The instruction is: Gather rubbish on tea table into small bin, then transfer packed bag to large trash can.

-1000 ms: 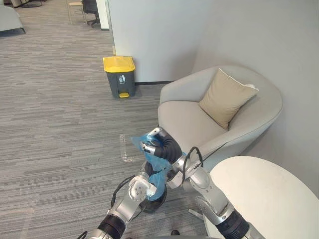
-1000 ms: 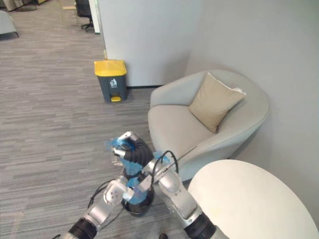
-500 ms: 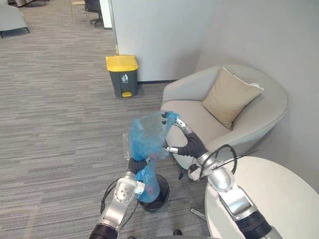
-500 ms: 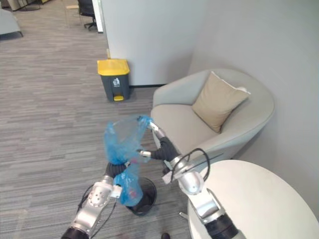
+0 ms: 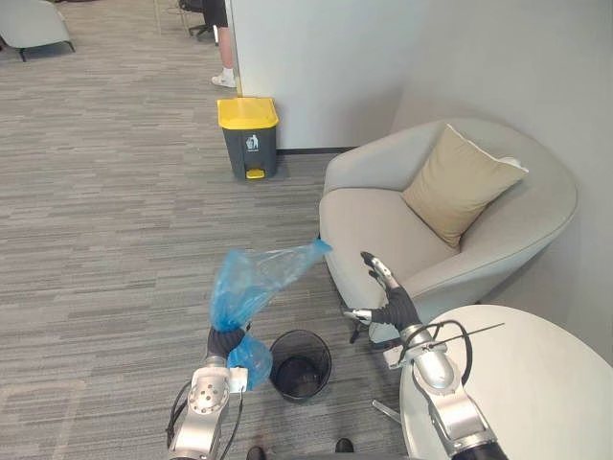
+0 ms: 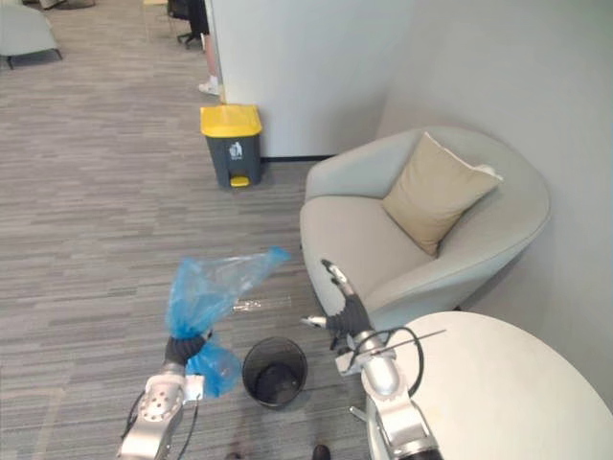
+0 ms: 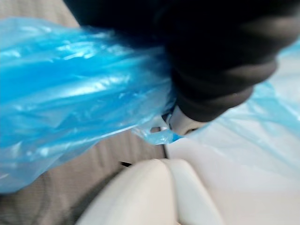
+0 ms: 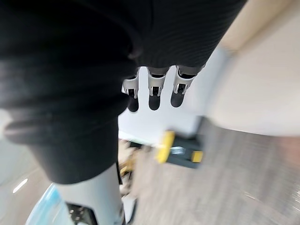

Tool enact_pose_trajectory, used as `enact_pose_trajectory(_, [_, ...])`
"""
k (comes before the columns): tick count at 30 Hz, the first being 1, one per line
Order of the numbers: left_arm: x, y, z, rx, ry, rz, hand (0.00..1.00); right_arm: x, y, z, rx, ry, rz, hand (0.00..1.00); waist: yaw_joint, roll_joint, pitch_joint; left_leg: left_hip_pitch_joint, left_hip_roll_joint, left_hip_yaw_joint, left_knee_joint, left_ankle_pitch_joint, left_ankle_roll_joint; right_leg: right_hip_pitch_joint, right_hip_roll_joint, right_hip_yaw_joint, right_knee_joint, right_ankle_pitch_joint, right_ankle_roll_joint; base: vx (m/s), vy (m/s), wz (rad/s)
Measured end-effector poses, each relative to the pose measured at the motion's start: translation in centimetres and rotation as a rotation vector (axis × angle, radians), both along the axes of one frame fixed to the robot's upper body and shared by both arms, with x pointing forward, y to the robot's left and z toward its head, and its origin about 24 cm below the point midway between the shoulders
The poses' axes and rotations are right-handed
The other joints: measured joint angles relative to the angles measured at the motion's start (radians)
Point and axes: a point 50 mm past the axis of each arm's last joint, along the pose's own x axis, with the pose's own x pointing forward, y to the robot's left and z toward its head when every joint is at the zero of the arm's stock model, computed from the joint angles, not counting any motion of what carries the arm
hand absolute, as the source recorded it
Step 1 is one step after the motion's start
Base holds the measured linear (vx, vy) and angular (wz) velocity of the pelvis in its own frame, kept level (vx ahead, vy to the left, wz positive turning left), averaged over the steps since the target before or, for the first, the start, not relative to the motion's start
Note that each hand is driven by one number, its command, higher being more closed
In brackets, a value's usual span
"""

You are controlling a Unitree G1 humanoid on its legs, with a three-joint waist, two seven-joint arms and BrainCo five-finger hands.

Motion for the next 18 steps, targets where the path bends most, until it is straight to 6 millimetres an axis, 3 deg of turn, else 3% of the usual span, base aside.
enact_pose_trajectory(12, [-4.1, 0.8, -4.5, -0.051, 0.265, 0.045, 1.00, -3.1, -1.8, -7.1, 0.005, 0.361, -0.098, 0.00, 0.017, 0.006, 0.035, 0.020, -0.001, -0.010, 0.000, -0.006, -0.001, 0.036, -0.002, -0.016, -0.012, -0.001, 0.003, 0.01, -0.001, 0.03])
enact_pose_trajectory(18, [-5.6, 0.7, -5.8, -0.064, 0.348, 0.055, 1.00, -4.4, -2.2, -9.0, 0.005, 0.470, -0.135, 0.00, 0.019, 0.014, 0.041, 0.028, -0.003, -0.008, 0.000, -0.009, -0.001, 0.041, -0.003, -0.015, -0.010, -0.001, 0.004, 0.00, 0.001, -0.02])
